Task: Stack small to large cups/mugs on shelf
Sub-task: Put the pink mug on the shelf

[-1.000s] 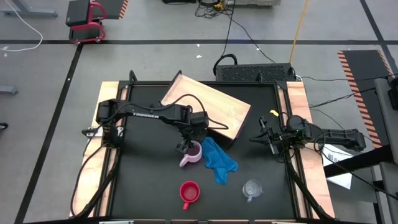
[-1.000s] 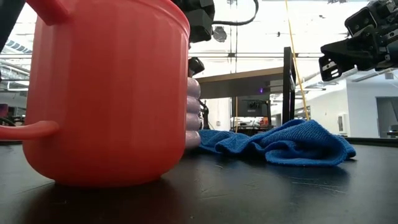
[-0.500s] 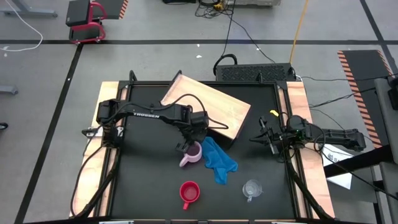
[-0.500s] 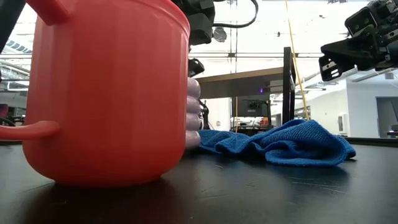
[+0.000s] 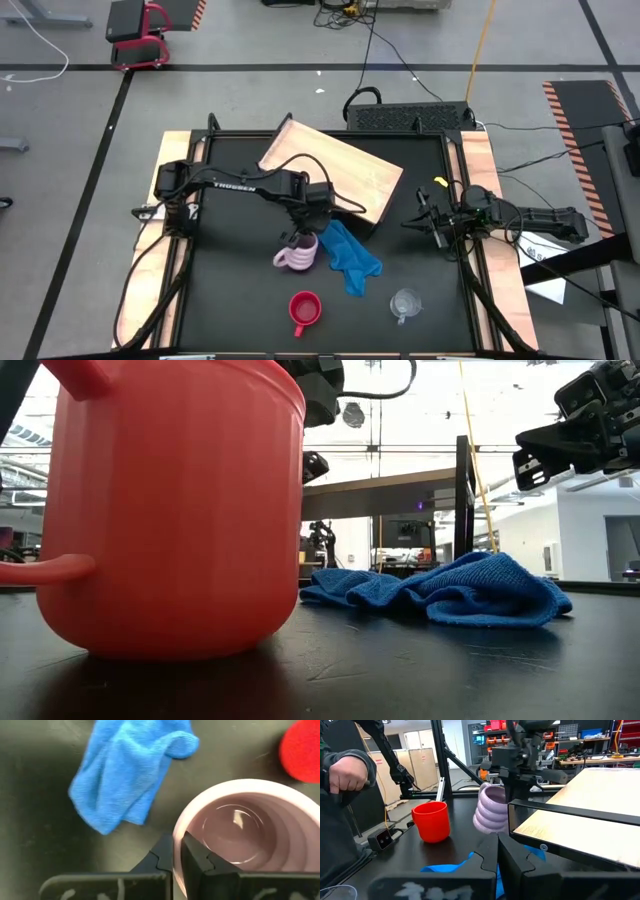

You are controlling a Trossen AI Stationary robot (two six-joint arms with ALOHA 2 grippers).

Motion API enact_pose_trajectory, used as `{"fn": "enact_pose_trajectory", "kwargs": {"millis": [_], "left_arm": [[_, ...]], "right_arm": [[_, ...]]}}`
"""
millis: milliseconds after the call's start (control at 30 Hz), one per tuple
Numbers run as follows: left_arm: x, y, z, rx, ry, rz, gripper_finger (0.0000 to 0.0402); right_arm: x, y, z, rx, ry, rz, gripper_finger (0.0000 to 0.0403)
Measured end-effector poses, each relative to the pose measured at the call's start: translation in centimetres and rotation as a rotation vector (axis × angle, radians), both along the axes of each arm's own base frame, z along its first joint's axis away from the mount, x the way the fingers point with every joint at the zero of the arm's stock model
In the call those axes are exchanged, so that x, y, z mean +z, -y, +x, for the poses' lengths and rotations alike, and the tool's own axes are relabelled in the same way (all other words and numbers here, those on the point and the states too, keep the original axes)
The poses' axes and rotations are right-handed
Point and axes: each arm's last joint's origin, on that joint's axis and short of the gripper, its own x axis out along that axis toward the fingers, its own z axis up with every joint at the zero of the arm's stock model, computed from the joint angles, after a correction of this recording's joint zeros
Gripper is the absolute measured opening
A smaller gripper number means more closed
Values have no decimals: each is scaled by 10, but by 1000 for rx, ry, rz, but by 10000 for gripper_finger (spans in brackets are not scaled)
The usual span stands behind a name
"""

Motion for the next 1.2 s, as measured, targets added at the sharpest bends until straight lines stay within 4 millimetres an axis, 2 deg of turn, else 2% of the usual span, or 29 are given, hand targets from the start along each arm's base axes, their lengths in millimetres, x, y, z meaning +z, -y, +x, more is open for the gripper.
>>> {"fn": "enact_pose_trajectory", "kwargs": {"millis": [200,400,567,733,1000,1200], "left_arm": [[10,5,-4,-10,27,36,12],[40,7,-16,-11,115,76,12],[71,3,-35,27,196,129,12],[94,-8,-56,84,225,164,12],[122,-27,-87,161,276,182,12],[137,-32,-107,191,302,190,12]], "right_arm": [[0,0,0,0,0,0,0],[0,0,0,0,-2,0,0],[0,0,1,0,-5,1,0],[0,0,1,0,-5,1,0],[0,0,1,0,-4,4,0],[0,0,1,0,-5,7,0]]}}
